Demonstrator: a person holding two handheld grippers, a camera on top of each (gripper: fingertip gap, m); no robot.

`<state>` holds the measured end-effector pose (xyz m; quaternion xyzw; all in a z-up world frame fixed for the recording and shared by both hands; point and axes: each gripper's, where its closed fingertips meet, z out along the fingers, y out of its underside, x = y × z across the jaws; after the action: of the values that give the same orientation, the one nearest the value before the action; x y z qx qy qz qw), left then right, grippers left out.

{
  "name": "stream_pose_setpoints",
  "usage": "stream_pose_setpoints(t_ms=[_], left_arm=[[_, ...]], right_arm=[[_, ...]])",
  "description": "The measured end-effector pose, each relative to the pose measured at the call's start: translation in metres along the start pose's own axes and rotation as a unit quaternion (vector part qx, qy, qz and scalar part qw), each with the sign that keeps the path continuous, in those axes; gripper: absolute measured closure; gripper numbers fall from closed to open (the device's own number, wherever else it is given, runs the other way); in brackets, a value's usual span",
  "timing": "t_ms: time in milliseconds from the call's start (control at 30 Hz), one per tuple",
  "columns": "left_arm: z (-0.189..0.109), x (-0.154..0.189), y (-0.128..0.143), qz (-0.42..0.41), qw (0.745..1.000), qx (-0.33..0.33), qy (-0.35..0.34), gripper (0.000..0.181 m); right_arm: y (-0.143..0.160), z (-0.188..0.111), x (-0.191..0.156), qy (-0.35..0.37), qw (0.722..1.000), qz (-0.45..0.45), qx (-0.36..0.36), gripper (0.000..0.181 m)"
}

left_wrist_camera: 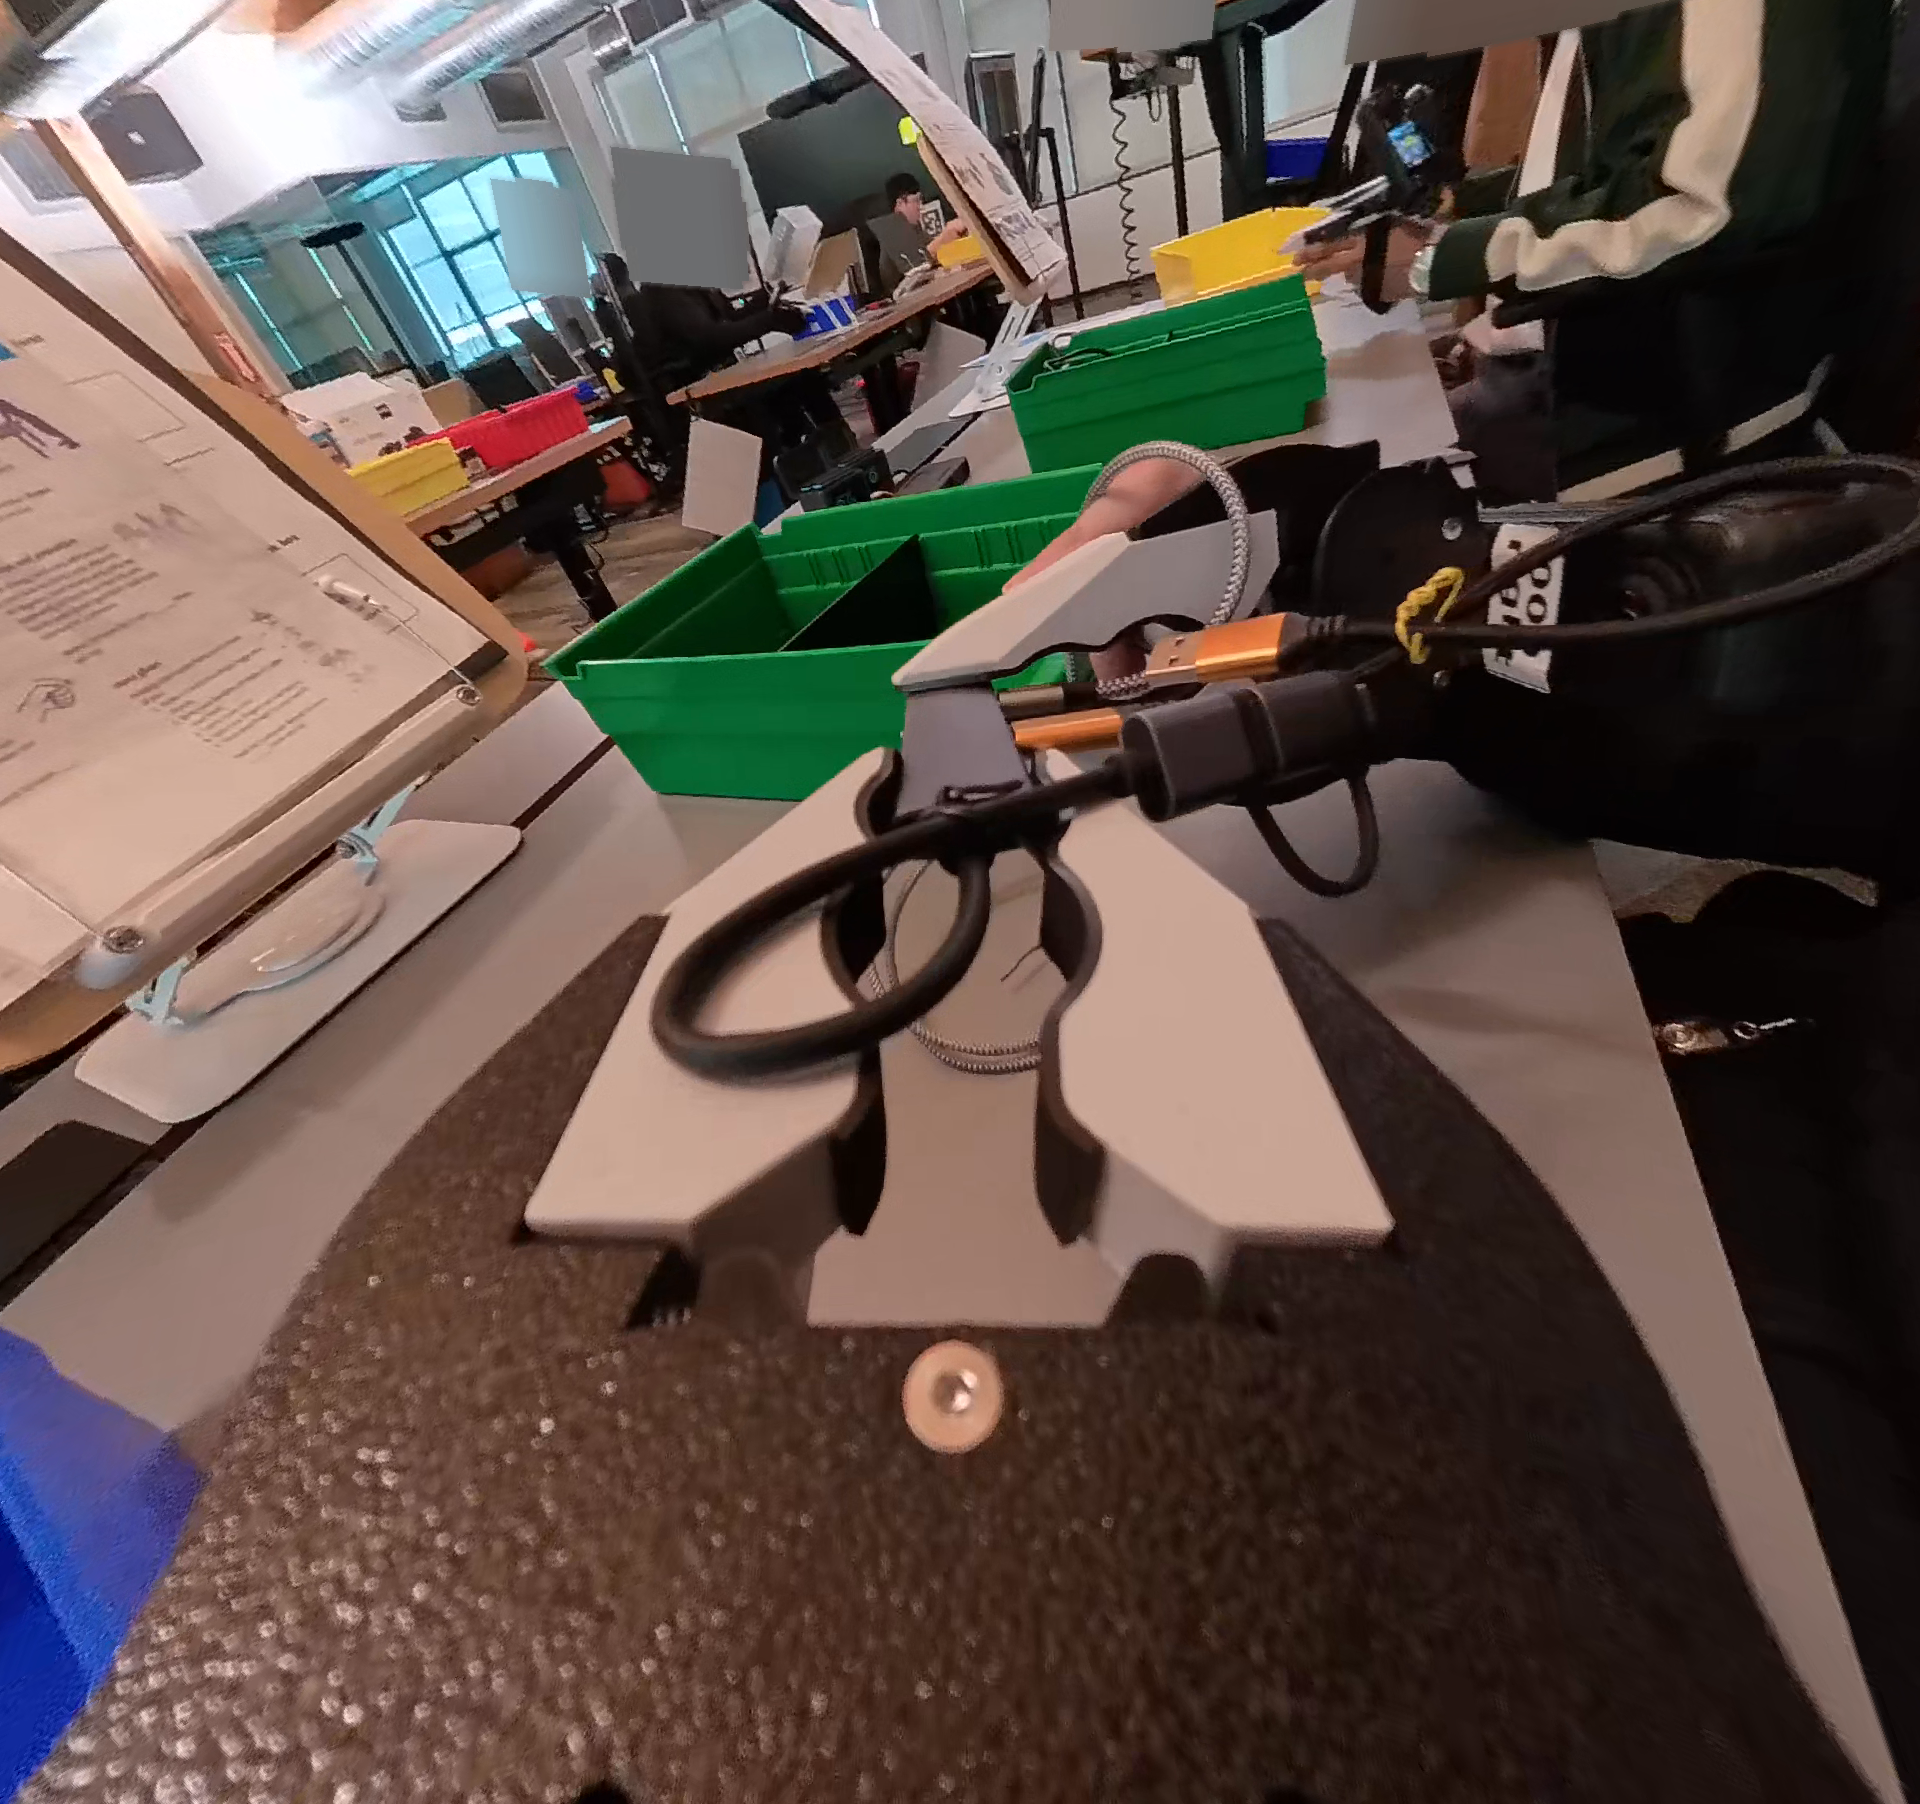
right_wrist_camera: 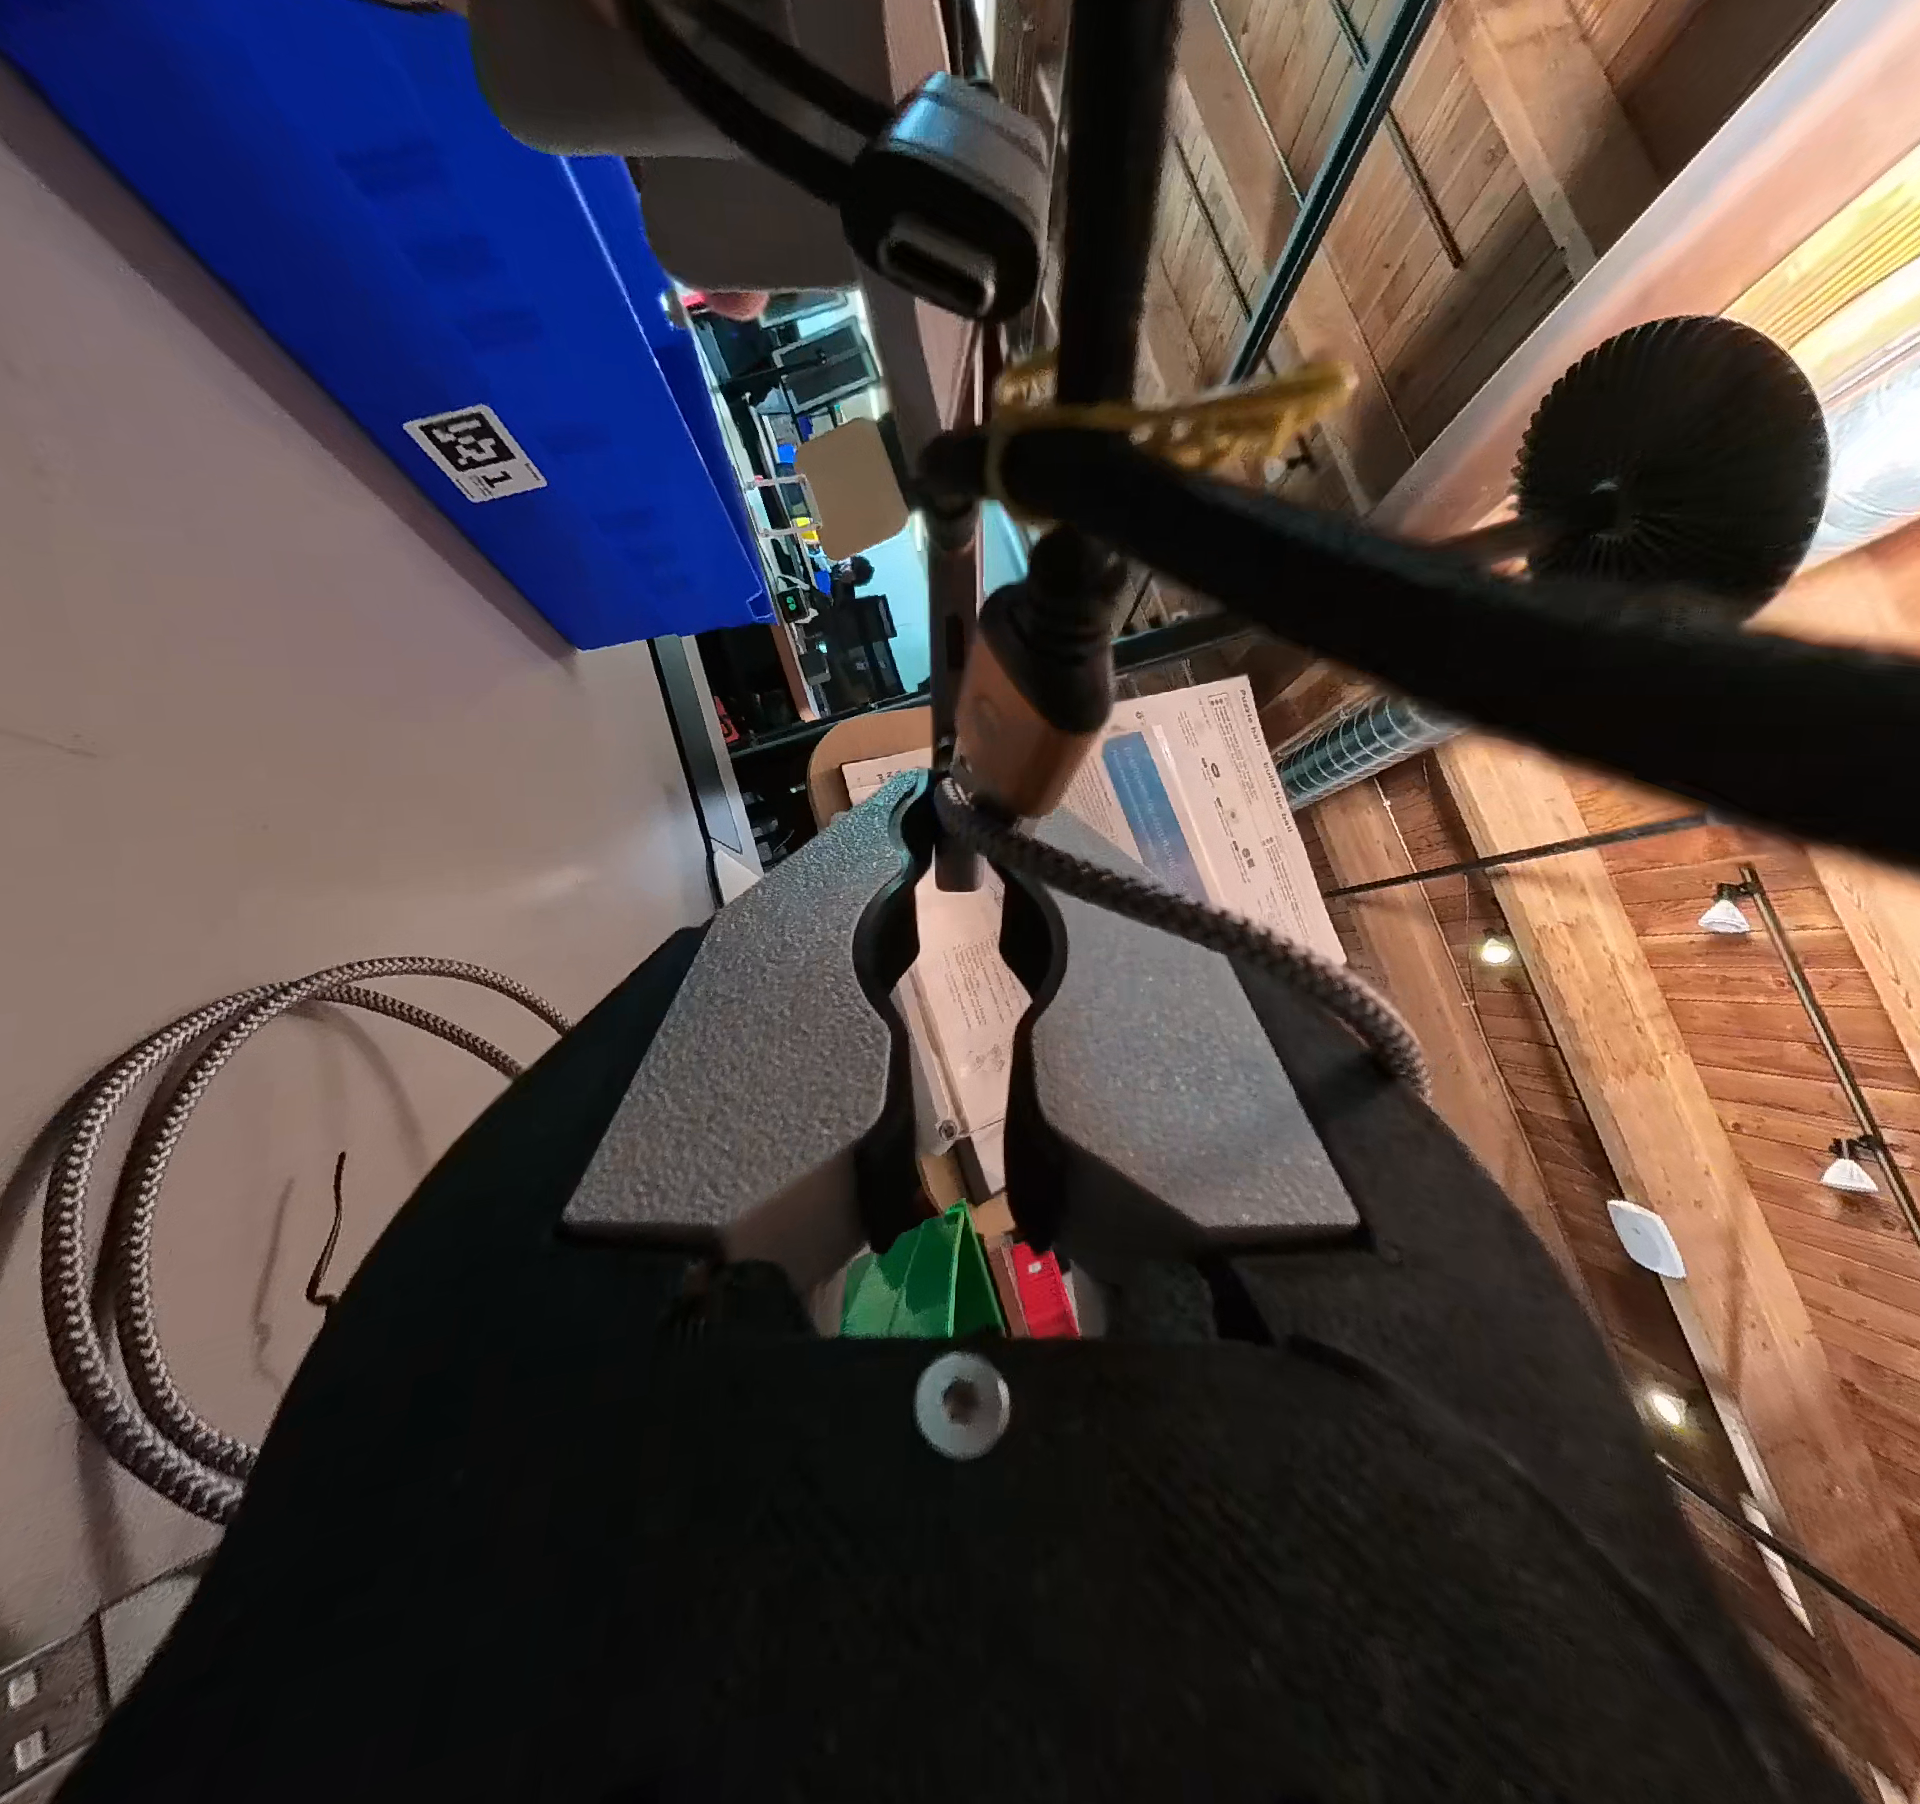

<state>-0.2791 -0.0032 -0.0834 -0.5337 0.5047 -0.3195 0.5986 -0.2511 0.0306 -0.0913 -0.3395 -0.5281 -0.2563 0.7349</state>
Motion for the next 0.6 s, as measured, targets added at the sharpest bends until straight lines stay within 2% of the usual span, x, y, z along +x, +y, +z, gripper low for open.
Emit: stream_pose_setpoints(t_ms=[100, 200, 267, 333, 400, 433, 533, 600], left_arm=[[0.003, -0.001, 0.006, -0.002, 1.000, -0.007, -0.020, 0.159], [0.004, -0.006, 0.010, 0.031, 0.998, -0.003, -0.052, 0.159], [-0.005, -0.024, 0.009, 0.052, 0.991, 0.006, -0.121, 0.159], [-0.020, -0.043, 0.002, 0.074, 0.977, 0.028, -0.199, 0.159], [-0.032, -0.052, 0.000, 0.115, 0.958, 0.027, -0.262, 0.159], [-0.034, -0.054, -0.001, 0.142, 0.948, 0.023, -0.285, 0.159], [-0.034, -0.055, 0.001, 0.196, 0.921, -0.008, -0.336, 0.159], [-0.031, -0.056, 0.005, 0.206, 0.908, -0.026, -0.364, 0.159]], right_arm=[[0.004, 0.001, -0.004, -0.009, 1.000, 0.001, -0.008, 0.174], [0.008, 0.002, -0.007, -0.017, 0.999, 0.029, -0.007, 0.173], [0.012, 0.001, -0.011, -0.041, 0.997, 0.065, -0.001, 0.167], [0.020, -0.004, -0.023, -0.110, 0.986, 0.127, 0.000, 0.154], [0.033, -0.012, -0.038, -0.203, 0.949, 0.241, -0.023, 0.142], [0.039, -0.015, -0.034, -0.220, 0.924, 0.312, -0.033, 0.136], [0.041, -0.017, 0.014, -0.187, 0.837, 0.515, -0.008, 0.106], [0.025, -0.017, 0.041, -0.163, 0.809, 0.564, 0.024, 0.105]])
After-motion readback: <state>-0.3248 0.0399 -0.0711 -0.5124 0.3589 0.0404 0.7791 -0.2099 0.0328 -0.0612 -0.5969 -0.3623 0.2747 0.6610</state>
